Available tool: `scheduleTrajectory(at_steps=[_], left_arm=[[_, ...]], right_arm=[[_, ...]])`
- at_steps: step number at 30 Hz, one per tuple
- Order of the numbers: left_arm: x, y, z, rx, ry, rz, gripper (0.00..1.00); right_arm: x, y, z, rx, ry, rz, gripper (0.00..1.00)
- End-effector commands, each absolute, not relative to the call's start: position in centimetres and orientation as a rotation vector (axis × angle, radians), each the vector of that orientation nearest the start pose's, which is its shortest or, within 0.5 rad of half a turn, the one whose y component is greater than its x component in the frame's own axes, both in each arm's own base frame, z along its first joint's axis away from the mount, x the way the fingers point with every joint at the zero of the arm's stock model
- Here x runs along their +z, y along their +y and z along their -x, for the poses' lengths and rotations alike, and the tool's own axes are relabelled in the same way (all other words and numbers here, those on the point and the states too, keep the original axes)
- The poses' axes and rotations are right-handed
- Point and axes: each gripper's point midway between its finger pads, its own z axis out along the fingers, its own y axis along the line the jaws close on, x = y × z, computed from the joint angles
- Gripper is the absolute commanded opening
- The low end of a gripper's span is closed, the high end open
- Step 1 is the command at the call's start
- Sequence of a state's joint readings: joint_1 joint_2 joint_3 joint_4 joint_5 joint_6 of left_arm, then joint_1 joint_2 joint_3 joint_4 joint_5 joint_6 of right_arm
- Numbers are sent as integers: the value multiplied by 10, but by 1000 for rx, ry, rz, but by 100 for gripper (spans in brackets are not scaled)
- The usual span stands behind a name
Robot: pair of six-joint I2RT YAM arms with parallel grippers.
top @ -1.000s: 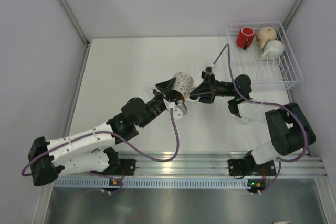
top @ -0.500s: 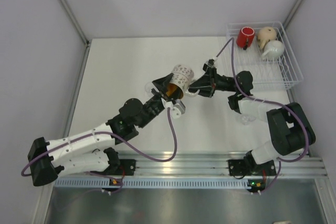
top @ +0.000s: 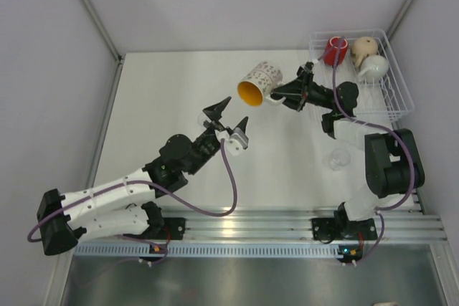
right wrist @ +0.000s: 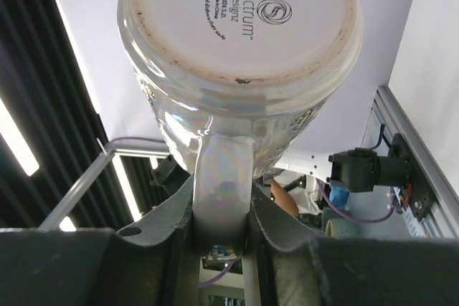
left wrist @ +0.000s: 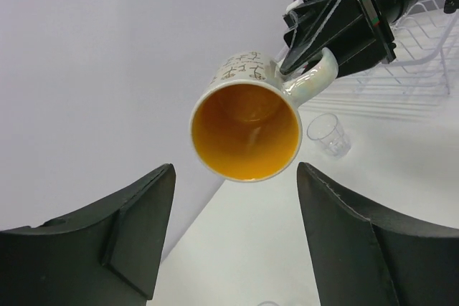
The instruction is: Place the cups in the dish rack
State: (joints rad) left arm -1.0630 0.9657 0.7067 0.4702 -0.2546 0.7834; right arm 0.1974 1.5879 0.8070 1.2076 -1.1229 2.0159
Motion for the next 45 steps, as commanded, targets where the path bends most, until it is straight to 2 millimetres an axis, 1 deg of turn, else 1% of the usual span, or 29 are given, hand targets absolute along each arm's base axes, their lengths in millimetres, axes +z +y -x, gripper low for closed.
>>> scheduleTrajectory(at_steps=[1,2,4,5,6,7,8,10,12,14,17,18,19,21,22,23,25,27,28,29,31,32,34,35,38,39,41,42,45], left_arm=[[390,-271,-236,-167,993,-758,74],[389,-271,-237,-186,1013,-748,74],[396,-270,-239,-245,1066,-677,74],[391,-271,-240,-255,1105,-675,74],[396,-272,-240,-298,1133,-641,74],[396,-273,-240,-311,1150,-643,74],[389,-275,-240,-317,1180,-654,74],[391,-273,-241,-360,1226,-599,74],[384,-272,-241,-395,1285,-557,74],[384,-268,-240,-417,1311,-519,73],[379,-265,-235,-470,1338,-490,73],[379,-264,-233,-489,1341,-479,73],[379,-262,-231,-498,1341,-471,72],[377,-254,-229,-505,1345,-444,72],[375,-252,-229,-501,1349,-436,72],[374,-247,-230,-491,1354,-414,73],[372,-245,-230,-485,1361,-412,73],[368,-245,-230,-477,1377,-423,72],[366,-244,-229,-477,1382,-425,72],[365,-244,-229,-478,1387,-423,72],[362,-243,-228,-483,1391,-427,72],[361,-243,-227,-488,1392,-423,72],[358,-242,-226,-492,1394,-424,72],[357,-242,-226,-493,1395,-425,72],[355,-241,-226,-490,1398,-427,72],[353,-241,-225,-489,1401,-431,72],[352,-242,-225,-492,1403,-435,72],[351,-243,-225,-494,1405,-438,72],[348,-243,-223,-503,1412,-444,71]], right_arm=[[391,214,-282,2345,1549,46,0],[396,213,-288,2315,1534,64,0],[399,209,-304,2286,1548,9,0],[405,209,-309,2244,1529,47,0],[405,207,-319,2229,1558,-5,0],[413,206,-323,2204,1547,10,0],[414,205,-328,2159,1536,28,0],[414,200,-342,2119,1555,-37,0],[418,194,-352,2038,1530,-20,0],[419,188,-368,1962,1534,-49,0],[425,172,-388,1882,1504,-94,0],[425,156,-399,1845,1494,-137,0],[432,149,-405,1821,1470,-147,0],[430,133,-421,1762,1466,-197,0],[434,126,-427,1709,1449,-187,0],[427,115,-437,1677,1482,-254,0],[428,101,-449,1562,1487,-250,0],[422,79,-460,1477,1515,-331,0],[420,71,-463,1431,1515,-329,0],[417,56,-467,1398,1510,-360,0],[410,40,-474,1365,1511,-408,0],[403,24,-479,1343,1508,-444,0],[393,7,-484,1312,1509,-483,0],[386,-6,-488,1290,1507,-515,0],[367,-28,-499,1219,1530,-562,0],[367,-33,-504,1183,1534,-567,0],[349,-41,-513,1098,1586,-565,0],[349,-46,-517,1060,1585,-554,0],[336,-55,-530,974,1616,-514,0]])
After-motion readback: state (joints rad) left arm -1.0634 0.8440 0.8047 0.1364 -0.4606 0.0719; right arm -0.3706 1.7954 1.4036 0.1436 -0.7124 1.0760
